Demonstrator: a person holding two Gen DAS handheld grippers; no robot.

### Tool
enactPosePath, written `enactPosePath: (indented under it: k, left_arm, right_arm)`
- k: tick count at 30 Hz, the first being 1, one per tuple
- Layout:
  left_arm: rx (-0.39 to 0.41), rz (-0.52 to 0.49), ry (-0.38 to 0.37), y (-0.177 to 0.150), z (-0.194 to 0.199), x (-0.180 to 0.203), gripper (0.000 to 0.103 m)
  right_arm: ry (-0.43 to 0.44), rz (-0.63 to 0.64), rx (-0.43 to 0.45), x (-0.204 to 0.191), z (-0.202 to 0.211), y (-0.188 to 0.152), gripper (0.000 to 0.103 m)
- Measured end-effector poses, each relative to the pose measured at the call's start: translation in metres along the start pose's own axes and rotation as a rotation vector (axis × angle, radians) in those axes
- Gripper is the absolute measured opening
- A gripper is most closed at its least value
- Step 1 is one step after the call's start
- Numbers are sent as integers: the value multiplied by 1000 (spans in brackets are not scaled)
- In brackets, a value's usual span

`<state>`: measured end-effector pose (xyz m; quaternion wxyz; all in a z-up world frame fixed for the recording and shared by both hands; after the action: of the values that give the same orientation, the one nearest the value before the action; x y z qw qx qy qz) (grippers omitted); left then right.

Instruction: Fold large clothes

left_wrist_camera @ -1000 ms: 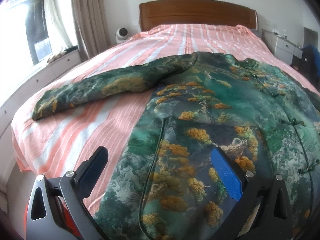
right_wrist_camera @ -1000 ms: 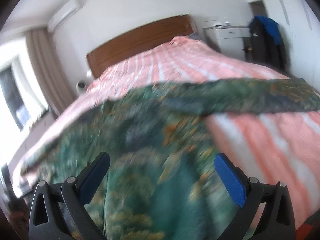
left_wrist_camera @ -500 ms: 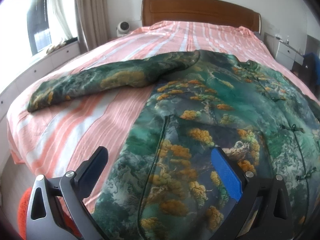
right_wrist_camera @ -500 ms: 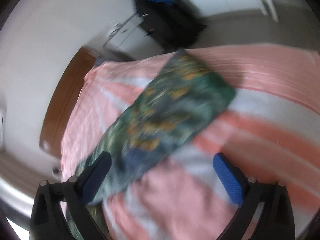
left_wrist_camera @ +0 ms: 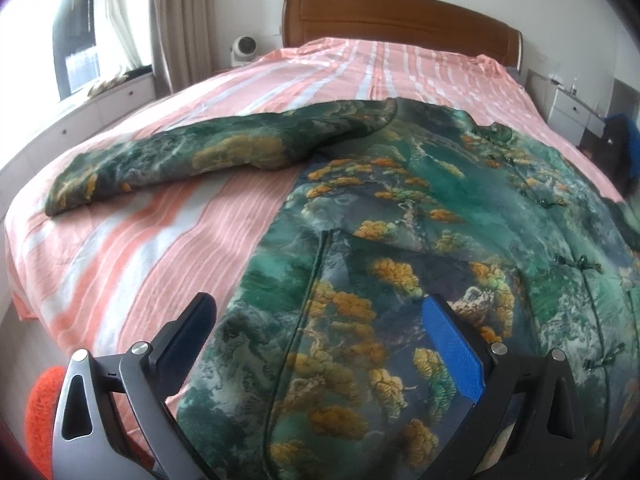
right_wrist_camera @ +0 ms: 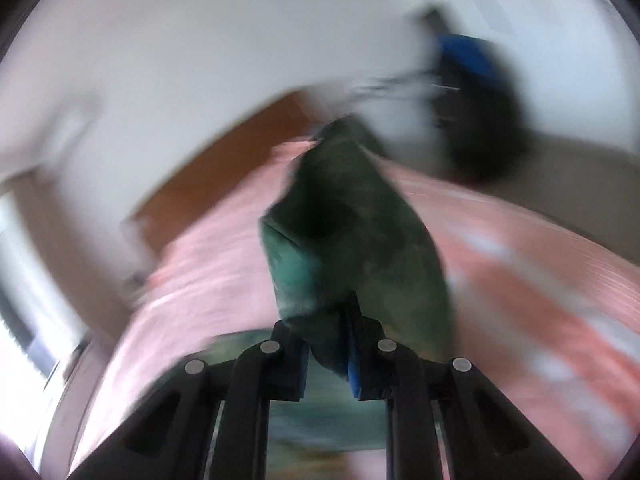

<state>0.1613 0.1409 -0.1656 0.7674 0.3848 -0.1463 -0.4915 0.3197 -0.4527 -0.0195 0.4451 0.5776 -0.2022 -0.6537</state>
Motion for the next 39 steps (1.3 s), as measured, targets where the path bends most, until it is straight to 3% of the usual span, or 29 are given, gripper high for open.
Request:
enactPosePath:
  k: [2,4,7,9,10,12,17,22,27,30,34,39]
  left_arm:
    - [2,0,0,0,2,0,103]
    - [3,10,-3,0,3,-3,103]
    - [3,13,-7,-2,6,-6,103]
    - [13,1,-1,-2,9,-7,103]
    - [21,-3,3,-2,10,-8,103]
    - [32,2,5,-1,13,-10,103]
    - [27,19,-18,1,14,-10,103]
    - [37,2,-15,0,18,-4,103]
    - [29,-9,1,-3,17,0,103]
    - [38,-13,12,-3,18,0,103]
    - [42,-23,20,-5,20,2,103]
    - [34,-37,14,-7,20,6,103]
  right_arm:
    - [141,89,-75,-83,-43,-18,17]
    - [228,134,-139,-136,-78,-44,17]
    - [257,206,-239,-198,-138,-104,20]
    - [250,200,-359,-216,-173,-152,58]
    - [258,178,-417,-219,-182,-173,84]
    - [276,136,-474,-220,-188,-205,85]
    - [267,224,-546,-217,-123,-254,86]
    - [241,386,-532,-190,-41,-277,90]
    - [166,535,-525,-163,14,-283,90]
    - [110,561,-453,-146,47,-278,90]
    - [-10,509,-263,-122,93,-272,97]
    - [-47,553,-224,-115,99,-266,98]
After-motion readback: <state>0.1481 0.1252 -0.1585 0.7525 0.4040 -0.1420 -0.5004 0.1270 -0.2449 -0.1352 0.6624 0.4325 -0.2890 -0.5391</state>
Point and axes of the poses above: each gripper's, at about its wrist camera, not at the fingertips, and z roughly against the way its jaws point, x to its right, y to its top, the point moved 4 cm from there along -z, roughly the way its jaws point, and after that the axes turned 15 degrees about y, right-handed, at the moved point
